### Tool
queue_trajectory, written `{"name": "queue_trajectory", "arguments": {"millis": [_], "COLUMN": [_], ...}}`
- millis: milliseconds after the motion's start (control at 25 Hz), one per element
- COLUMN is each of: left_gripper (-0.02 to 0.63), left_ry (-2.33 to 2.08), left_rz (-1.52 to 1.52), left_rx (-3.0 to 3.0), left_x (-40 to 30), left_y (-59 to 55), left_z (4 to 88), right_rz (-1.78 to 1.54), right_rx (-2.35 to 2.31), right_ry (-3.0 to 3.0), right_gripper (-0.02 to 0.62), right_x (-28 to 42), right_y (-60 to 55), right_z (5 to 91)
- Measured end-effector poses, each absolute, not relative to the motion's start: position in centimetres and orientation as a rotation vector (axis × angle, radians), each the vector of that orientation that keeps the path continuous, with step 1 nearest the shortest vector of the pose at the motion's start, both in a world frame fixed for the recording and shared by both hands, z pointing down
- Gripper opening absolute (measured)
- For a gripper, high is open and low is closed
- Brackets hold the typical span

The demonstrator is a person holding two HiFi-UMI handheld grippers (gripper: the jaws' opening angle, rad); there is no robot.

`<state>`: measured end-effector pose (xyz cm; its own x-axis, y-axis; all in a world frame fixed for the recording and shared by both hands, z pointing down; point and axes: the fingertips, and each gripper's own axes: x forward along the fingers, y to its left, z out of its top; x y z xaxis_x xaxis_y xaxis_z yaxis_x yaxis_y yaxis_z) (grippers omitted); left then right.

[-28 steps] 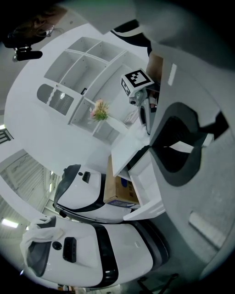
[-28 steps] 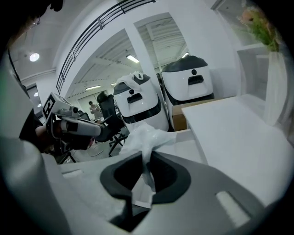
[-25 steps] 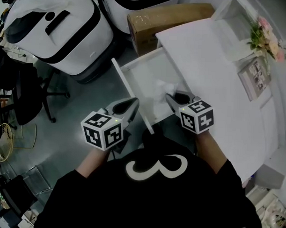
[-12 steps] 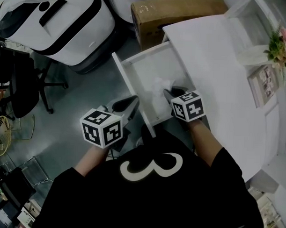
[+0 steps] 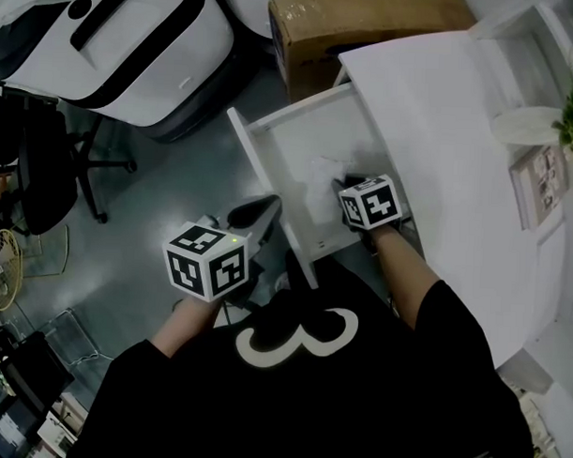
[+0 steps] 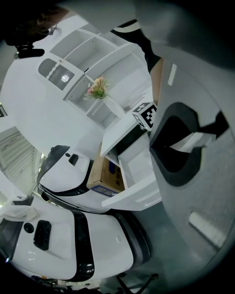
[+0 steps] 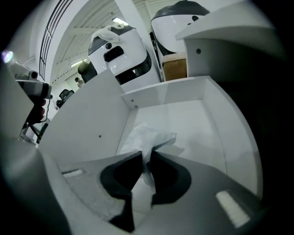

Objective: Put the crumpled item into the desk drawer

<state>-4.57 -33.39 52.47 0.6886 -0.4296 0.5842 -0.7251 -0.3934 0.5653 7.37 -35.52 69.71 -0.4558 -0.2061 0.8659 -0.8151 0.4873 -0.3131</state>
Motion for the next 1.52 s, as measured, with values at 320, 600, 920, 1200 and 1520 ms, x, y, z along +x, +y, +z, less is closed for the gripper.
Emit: {"name": "queue_trajectory", "arguments": {"millis": [320, 600, 920, 1200, 1520], "left_gripper": [0.011, 0.011, 0.011, 0.011, 0.011], "left_ry": [-0.896, -0.917, -0.952, -0.949, -0.941], "left_rz": [0.444, 0.437, 0.420, 0.411, 0.375], "left_rx": [2.000, 1.975, 1.967, 1.989, 2.039], "left_x": [-5.6, -6.5, -7.8, -7.8, -7.3], "left_y": [-34.0, -34.0, -34.2, -33.2, -30.9], "left_z": [54.1, 54.9, 54.9, 54.2, 51.7], "right_rz": [0.984, 0.983, 0.982, 0.961, 1.034], "right_rx": [0.786, 0.776, 0.801, 0.894, 1.100], "right_ry": [-1.864, -1.819, -1.792, -1.816, -1.978], "right_gripper": [0.054, 0.063, 0.113, 0.216, 0.215], "right_x": [6.9, 7.1, 7.4, 8.1, 8.2], "right_y": [-36.0, -36.0, -36.2, -36.6, -35.0], "right_z": [72.8, 74.4, 74.5, 72.3, 65.2]}}
